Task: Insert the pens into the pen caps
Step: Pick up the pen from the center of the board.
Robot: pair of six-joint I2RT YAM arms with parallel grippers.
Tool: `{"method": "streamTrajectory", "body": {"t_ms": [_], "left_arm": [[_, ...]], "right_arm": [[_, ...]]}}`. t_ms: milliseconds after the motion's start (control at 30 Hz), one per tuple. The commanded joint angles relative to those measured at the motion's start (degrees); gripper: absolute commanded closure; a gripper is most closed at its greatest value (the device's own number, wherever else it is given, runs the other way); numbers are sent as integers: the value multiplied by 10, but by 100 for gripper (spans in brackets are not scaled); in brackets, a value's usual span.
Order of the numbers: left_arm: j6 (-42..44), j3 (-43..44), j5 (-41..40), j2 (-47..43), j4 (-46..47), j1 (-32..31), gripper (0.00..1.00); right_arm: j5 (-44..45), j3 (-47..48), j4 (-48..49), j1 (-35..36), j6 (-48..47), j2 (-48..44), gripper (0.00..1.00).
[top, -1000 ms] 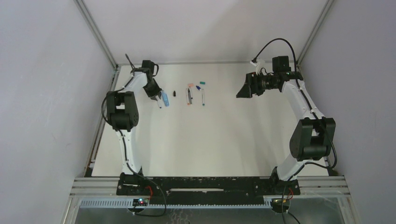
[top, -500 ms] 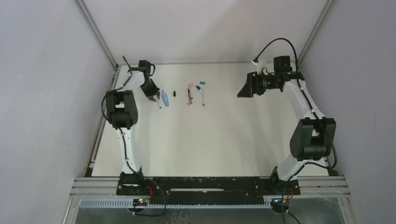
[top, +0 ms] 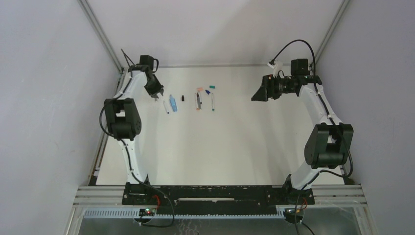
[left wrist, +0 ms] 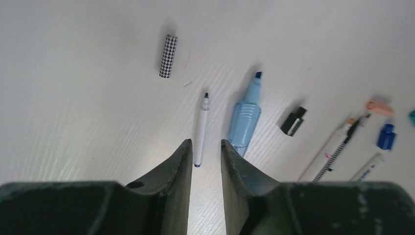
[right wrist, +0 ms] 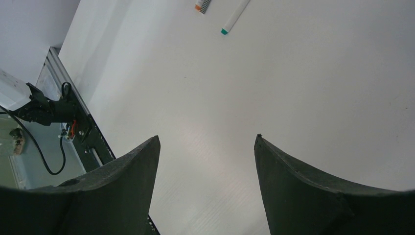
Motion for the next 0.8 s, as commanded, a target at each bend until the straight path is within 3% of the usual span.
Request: {"method": "streamTrajectory", "body": {"t_ms": [0,200,767], "left_arm": [[17,-7,-11,-49,25,-3,68],[27,-37,15,15,34,-7,68],[31,5,-8,39,1,-14,68]], "right_arm": [[-18,-5,17,1,9,-11,22],[-16,-10,18,2,8,-17,22],[-18,-11,19,-7,9,-21,22]]}}
